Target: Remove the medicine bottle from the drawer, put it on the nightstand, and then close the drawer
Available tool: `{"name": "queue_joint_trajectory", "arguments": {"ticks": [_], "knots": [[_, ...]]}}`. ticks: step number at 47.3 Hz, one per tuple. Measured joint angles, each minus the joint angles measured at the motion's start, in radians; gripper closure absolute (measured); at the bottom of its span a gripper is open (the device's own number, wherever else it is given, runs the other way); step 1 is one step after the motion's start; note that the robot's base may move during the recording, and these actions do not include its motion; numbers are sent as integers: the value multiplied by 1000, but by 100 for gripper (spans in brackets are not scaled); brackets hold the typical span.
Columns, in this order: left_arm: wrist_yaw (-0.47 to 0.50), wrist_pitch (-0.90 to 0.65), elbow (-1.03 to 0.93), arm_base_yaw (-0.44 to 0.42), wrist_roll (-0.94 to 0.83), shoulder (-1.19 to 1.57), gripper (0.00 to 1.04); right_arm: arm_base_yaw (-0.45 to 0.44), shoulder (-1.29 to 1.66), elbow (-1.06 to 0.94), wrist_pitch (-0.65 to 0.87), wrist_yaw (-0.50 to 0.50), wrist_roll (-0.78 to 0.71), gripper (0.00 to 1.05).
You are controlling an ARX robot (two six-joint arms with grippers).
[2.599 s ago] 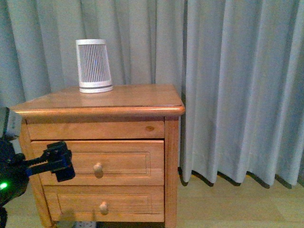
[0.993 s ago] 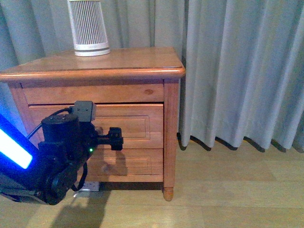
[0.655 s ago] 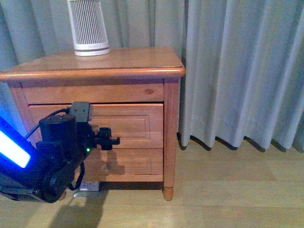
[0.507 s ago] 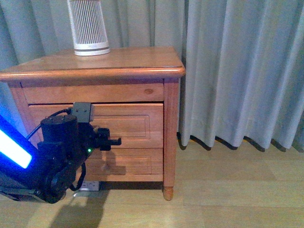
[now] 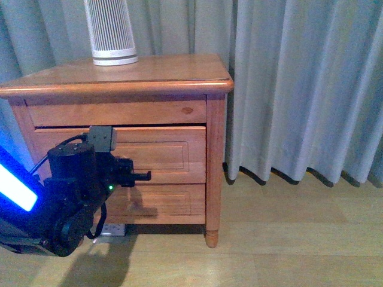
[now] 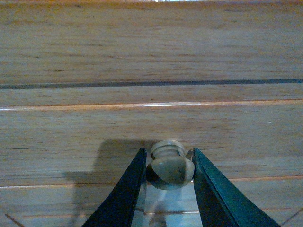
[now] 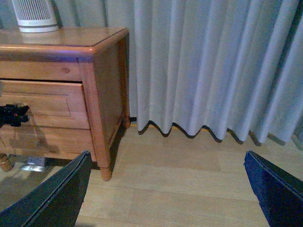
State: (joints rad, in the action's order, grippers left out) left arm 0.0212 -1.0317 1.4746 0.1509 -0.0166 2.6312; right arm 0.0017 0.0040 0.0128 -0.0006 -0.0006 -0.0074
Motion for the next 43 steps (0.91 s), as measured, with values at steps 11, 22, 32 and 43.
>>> {"name": "queue_joint_trajectory", "arguments": {"ticks": [11, 22, 32, 43], "knots": [[28, -98, -192, 18, -53, -76, 80, 0, 0, 0, 0, 0, 0, 7], [53, -211, -492, 43, -84, -203, 80, 0, 0, 0, 0, 0, 0, 7], [62, -242, -660, 65, -82, -286, 80, 0, 0, 0, 0, 0, 0, 7], [85, -228, -777, 82, -57, -361, 80, 0, 0, 0, 0, 0, 0, 7]]}}
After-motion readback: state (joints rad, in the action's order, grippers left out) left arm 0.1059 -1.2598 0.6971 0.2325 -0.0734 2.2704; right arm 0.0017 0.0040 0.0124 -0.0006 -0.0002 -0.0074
